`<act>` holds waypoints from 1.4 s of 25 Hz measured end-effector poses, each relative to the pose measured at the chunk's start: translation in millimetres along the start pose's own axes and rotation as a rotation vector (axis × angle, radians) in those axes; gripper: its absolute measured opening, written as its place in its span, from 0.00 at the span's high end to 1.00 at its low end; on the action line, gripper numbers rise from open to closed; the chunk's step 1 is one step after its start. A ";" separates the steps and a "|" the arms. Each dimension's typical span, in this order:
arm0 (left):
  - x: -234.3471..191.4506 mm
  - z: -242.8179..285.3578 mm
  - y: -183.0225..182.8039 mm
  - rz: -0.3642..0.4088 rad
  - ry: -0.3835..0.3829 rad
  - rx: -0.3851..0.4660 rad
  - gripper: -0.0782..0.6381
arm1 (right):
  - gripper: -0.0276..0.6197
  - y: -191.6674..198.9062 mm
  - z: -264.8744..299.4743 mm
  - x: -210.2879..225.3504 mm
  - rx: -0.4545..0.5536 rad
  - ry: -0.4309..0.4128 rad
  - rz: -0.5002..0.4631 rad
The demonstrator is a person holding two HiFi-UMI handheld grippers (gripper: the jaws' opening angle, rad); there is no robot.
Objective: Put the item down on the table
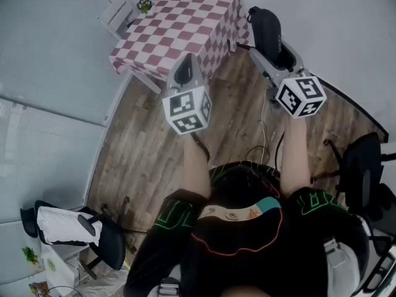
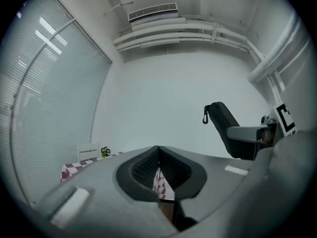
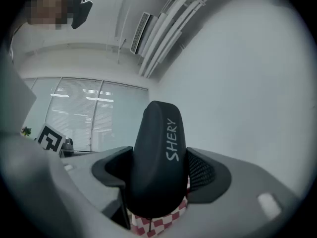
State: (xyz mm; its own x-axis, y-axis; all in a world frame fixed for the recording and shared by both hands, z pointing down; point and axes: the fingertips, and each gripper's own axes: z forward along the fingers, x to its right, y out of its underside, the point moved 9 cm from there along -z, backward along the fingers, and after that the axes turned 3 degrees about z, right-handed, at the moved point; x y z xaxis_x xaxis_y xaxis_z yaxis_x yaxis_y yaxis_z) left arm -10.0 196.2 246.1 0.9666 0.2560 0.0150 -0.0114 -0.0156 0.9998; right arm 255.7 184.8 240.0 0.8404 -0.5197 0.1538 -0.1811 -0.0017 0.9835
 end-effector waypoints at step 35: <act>-12.3 24.9 -2.4 0.033 -0.116 0.031 0.88 | 0.43 -0.8 37.6 48.4 0.042 -0.059 0.070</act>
State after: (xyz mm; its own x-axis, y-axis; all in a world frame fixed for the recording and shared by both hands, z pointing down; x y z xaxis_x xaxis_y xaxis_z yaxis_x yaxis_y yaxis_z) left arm -15.5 169.0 243.2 0.9889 0.1415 0.0444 -0.0372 -0.0526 0.9979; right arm 277.3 127.5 243.1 0.7933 -0.5694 0.2152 -0.2610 0.0013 0.9653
